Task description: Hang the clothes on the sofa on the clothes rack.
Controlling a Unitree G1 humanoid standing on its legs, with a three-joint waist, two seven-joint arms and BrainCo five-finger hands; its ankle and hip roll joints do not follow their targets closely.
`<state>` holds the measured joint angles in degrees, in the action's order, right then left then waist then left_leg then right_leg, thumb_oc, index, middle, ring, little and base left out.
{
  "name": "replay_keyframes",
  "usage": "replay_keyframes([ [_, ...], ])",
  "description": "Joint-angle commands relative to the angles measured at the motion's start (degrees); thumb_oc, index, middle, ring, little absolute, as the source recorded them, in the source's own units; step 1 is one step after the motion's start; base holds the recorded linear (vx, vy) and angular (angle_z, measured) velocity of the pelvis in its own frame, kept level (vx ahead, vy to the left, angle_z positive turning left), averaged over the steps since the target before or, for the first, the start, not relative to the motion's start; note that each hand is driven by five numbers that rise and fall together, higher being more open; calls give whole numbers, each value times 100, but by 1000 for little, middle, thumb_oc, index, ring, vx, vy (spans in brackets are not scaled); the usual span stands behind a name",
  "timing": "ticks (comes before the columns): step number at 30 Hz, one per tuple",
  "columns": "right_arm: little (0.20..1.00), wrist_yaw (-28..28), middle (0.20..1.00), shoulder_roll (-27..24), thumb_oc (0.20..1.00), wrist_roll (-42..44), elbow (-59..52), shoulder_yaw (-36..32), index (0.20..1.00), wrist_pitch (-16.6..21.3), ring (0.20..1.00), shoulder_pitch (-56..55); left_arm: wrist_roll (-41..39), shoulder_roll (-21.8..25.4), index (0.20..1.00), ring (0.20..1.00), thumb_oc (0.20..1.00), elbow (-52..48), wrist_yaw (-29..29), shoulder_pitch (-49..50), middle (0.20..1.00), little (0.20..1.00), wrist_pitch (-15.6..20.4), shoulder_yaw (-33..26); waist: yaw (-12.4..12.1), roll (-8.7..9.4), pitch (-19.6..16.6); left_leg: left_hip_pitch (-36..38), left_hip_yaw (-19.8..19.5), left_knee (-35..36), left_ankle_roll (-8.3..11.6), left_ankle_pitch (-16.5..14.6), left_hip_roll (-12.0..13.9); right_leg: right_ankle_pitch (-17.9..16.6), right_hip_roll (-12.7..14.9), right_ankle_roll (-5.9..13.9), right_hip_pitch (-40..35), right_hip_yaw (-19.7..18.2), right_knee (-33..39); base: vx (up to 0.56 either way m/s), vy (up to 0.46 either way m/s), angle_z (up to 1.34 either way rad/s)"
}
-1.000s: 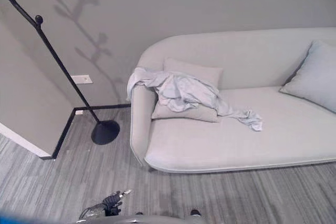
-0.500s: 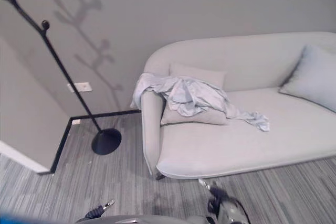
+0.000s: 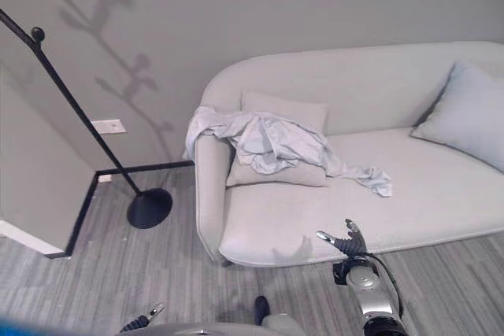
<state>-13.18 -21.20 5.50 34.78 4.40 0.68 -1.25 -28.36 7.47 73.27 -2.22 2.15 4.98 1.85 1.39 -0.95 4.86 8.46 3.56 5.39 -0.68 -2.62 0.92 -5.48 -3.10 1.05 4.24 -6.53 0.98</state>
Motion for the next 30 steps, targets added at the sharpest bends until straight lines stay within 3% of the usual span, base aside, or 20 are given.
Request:
replay_keyframes([
  [1,1000,-168,1000,-50,1000,-524,-711,-33,1000,268,1000,177,366,-20,1000,1000,1000,450,-31,-224,1000,1000,50,38,55,439,-156,-7,-705,-39,-92,-230,-263,273,178,332,-329,-301,-91,265,-227,21],
  [5,1000,-435,1000,-552,1000,-2041,-1515,204,1000,251,1000,204,416,-63,1000,1000,1000,353,-116,-214,1000,1000,88,27,58,456,-147,-12,-803,-306,59,-385,-56,516,110,237,-290,-207,-329,103,-119,15],
  [6,1000,-436,1000,-552,1000,-2047,-1518,202,1000,249,1000,202,417,-66,1000,1000,1000,352,-118,-213,1000,1000,88,27,62,454,-147,-29,-808,-339,60,-405,-57,520,110,236,-288,-203,-334,105,-139,9],
  [8,1000,-758,1000,-924,1000,-3053,-1872,433,1000,184,1000,418,499,-114,1000,1000,1000,224,-161,-283,1000,1000,136,214,9,512,13,-477,-864,-1396,154,-366,-134,569,133,139,-393,-203,-364,31,-91,18],
  [9,1000,-763,1000,-923,1000,-3065,-1867,435,1000,183,1000,428,500,-119,1000,1000,1000,221,-165,-289,1000,1000,135,210,29,504,11,-557,-882,-1519,155,-416,-139,566,134,141,-375,-186,-366,-42,-54,19],
  [10,1000,-866,1000,-1113,1000,-3479,-1938,644,1000,137,1000,667,466,-131,1000,1000,1000,106,-238,-348,1000,1000,203,290,-53,535,136,-986,-1046,-2162,142,-273,-261,580,171,97,-450,-205,-350,-34,-25,10],
  [12,1000,-868,1000,-1113,1000,-3479,-1934,647,1000,138,1000,671,466,-132,1000,1000,1000,107,-238,-350,1000,1000,203,288,-41,530,127,-1013,-1056,-2190,142,-285,-261,580,169,97,-438,-194,-351,19,-3,4],
  [13,1000,-945,1000,-1178,1000,-3660,-1861,808,1000,48,1000,872,199,-150,1000,1000,1000,-37,-317,-358,1000,1000,302,273,-135,585,133,-1264,-1110,-2031,114,-322,-220,615,299,134,-551,-222,-257,172,67,8],
  [14,1000,-1127,1000,-1197,1000,-3853,-1673,965,1000,33,1000,1009,110,-153,1000,1000,1000,6,-339,-357,1000,1000,365,240,-202,631,73,-1339,-1109,-1579,151,-188,-9,640,414,165,-650,-204,-157,224,112,11],
  [16,1000,-1176,1000,-1201,1000,-4011,-1459,1241,1000,14,1000,1178,72,-147,1000,1000,1000,114,-424,-362,1000,1000,395,253,-321,596,53,-1668,-1251,-858,239,267,169,759,437,153,-792,-243,-86,195,112,21],
  [19,1000,-1282,1000,-1247,1000,-4228,-1078,1557,1000,-38,1000,1430,-23,-175,1000,1000,1000,173,-493,-322,1000,1000,470,256,-428,553,62,-1934,-1223,-159,383,528,233,978,517,157,-1064,-332,21,201,150,24],
  [24,1000,-1319,1000,-1126,1000,-4787,-463,2108,1000,-150,1000,1790,187,-157,1000,1000,1000,247,-545,-257,1000,1000,498,247,-601,308,-179,-1617,-882,-39,448,872,301,902,837,349,-1232,-348,149,230,258,-31],
  [30,1000,-1443,1000,-1003,1000,-4986,256,2559,1000,-301,1000,2414,404,21,1000,1000,1000,275,-610,-380,1000,1000,500,308,-802,383,-284,-1480,-749,-39,339,730,164,749,1092,515,-1154,-326,331,149,108,-31],
])
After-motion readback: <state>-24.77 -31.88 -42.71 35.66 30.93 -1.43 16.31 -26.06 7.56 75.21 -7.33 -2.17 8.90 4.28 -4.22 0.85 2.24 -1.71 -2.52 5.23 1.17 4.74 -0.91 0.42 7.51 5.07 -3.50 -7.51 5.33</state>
